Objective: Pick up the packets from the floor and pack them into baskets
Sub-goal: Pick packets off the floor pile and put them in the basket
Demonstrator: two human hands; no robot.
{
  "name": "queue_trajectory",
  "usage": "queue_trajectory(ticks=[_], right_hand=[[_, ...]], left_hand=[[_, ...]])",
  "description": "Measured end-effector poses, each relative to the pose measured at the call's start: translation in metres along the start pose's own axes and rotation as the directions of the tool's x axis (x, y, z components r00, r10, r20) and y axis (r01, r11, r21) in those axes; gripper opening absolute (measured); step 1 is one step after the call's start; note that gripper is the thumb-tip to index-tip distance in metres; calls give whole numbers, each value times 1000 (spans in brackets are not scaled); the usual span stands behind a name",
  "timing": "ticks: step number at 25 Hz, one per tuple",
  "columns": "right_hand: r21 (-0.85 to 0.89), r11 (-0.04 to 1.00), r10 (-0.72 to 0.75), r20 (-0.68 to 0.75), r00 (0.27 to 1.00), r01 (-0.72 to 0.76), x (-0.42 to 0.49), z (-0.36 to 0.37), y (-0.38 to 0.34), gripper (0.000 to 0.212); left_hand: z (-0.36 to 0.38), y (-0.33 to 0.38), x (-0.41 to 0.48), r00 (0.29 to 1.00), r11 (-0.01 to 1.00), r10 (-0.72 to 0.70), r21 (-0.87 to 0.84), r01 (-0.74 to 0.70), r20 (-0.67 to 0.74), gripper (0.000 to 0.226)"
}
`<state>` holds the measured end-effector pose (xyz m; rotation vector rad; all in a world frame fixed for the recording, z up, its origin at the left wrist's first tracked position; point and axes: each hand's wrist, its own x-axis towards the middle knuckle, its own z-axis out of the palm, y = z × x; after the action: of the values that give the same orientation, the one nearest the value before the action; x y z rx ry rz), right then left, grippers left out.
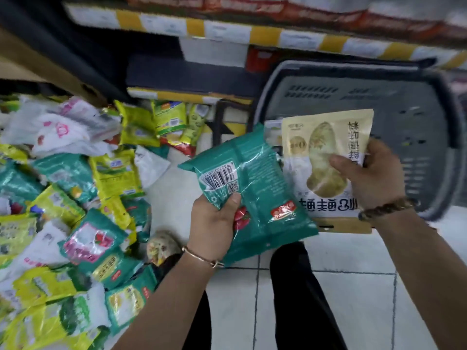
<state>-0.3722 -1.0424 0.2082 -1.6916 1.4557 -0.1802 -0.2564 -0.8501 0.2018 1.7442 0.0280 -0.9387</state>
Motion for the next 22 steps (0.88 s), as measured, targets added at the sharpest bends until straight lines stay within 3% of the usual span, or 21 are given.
queue_trajectory(ticks=[3,6,10,12,14,18,20,22], right_hand=[[-19,998,52,-108,993,-55,32,-61,36,24],[-84,993,62,-196,979,-80,74,-103,75,32],[-112,975,165,-226,960,-193,137,-113,127,25],[-166,948,245,-170,954,-273,166,-101,155,27],[-243,916,302,-105,947,-319,194,-82,180,35],[-277,904,343,12,939,-326,237,-44,225,48],[-246,909,356,44,933,-335,252,-27,251,44],[-191,912,378,53,924,-362,263,-15,278,39]], left_hand=[[72,15,-1,997,1000,-15,22,14,76,30],[129,7,19,992,994,-106,-8,107,67,25],[192,-20,66,994,924,-63,381,25,86,19],[226,-38,89,990,887,-23,459,-46,142,9],[256,-69,115,984,868,-35,493,-57,175,20],[291,-128,158,975,890,-191,440,122,116,19],[302,-147,170,966,924,-233,336,183,113,5],[311,-161,178,957,926,-275,294,239,88,14]])
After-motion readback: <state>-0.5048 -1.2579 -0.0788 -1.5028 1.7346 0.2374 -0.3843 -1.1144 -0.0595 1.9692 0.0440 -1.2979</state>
